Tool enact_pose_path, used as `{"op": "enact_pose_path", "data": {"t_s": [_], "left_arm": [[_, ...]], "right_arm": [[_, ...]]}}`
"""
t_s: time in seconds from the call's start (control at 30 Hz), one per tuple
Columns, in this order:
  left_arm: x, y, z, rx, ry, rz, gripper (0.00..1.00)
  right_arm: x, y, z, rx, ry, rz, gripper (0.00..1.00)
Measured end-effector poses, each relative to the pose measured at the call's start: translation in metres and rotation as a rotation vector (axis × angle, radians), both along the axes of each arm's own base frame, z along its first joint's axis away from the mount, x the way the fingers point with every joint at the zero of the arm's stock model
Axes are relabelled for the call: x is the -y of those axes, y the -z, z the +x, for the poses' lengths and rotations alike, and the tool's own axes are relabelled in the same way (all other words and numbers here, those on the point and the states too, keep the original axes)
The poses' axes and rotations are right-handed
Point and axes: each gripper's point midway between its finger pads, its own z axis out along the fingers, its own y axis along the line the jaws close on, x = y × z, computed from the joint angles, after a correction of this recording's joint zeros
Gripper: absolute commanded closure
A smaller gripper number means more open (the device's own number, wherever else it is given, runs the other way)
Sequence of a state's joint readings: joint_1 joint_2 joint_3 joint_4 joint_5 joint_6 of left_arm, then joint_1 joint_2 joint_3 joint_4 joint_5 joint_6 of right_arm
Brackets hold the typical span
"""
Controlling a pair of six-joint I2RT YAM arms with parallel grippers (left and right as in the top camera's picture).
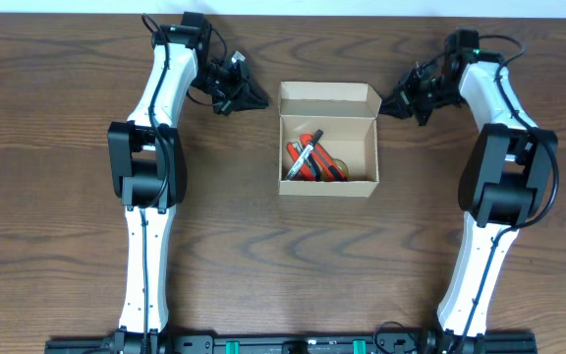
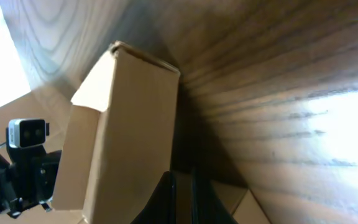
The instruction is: Pack container
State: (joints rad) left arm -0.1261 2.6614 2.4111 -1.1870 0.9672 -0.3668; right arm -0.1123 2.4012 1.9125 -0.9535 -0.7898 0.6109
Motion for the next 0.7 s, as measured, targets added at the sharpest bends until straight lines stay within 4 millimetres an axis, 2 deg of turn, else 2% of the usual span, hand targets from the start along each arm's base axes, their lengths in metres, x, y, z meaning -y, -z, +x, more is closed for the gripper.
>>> {"op": "enact_pose_path", "data": {"t_s": [0.17,0.27,0.7], "left_arm": [[0.000,0.000,0.000,0.000,-0.001,-0.004,0.94],[0.000,0.000,0.000,0.000,-0.002,-0.003,0.94],[0.006,-0.007,0.009,0.042,-0.003,-0.051,0.94]], "right_arm": [[-0.006,0.023,-0.012,-0.035,0.014,0.044,0.99],[-0.008,0.029,-0.015,-0.042,0.016,0.066,0.98],[-0.017,0.013,0.008,0.103,-0.005,0.151,0.98]]}}
